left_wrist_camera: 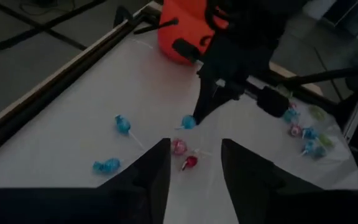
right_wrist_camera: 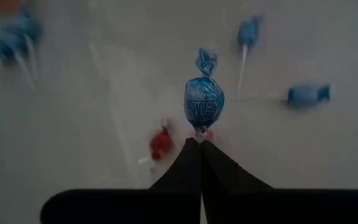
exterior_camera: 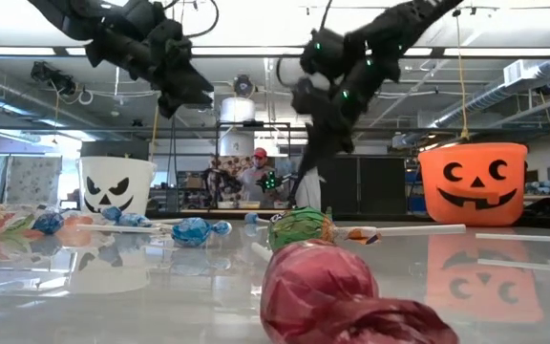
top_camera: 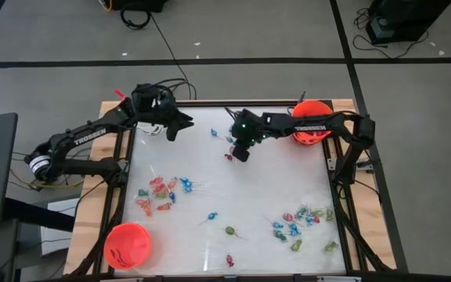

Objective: Sort candy by brand, put in halloween buckets
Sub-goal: Put the blue lollipop into the white bucket

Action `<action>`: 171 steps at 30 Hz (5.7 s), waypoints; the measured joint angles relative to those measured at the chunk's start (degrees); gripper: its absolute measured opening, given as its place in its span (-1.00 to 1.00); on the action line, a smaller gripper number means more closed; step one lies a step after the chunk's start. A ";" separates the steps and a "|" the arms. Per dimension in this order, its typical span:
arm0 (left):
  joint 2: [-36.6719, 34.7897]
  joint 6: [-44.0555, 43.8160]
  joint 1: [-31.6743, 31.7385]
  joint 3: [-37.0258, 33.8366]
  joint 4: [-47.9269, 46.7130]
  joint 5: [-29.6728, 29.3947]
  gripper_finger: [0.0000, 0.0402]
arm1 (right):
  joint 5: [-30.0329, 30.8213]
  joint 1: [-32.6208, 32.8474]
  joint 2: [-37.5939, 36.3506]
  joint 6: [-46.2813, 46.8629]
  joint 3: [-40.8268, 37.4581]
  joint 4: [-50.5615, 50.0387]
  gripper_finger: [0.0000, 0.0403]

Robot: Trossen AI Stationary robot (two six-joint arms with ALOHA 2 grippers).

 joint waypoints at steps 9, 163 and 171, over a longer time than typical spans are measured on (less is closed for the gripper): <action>0.13 2.75 -5.38 0.00 11.60 -0.45 -0.01 | -0.15 1.77 -1.80 -2.55 10.16 2.88 -0.99; 17.04 -0.90 7.85 16.70 -26.21 -4.35 -0.01 | -9.56 -9.18 6.74 20.70 12.21 6.44 -0.98; 17.04 -4.56 0.19 15.82 -11.47 -0.18 -0.01 | -5.83 -5.11 -0.57 14.17 12.28 14.26 -0.99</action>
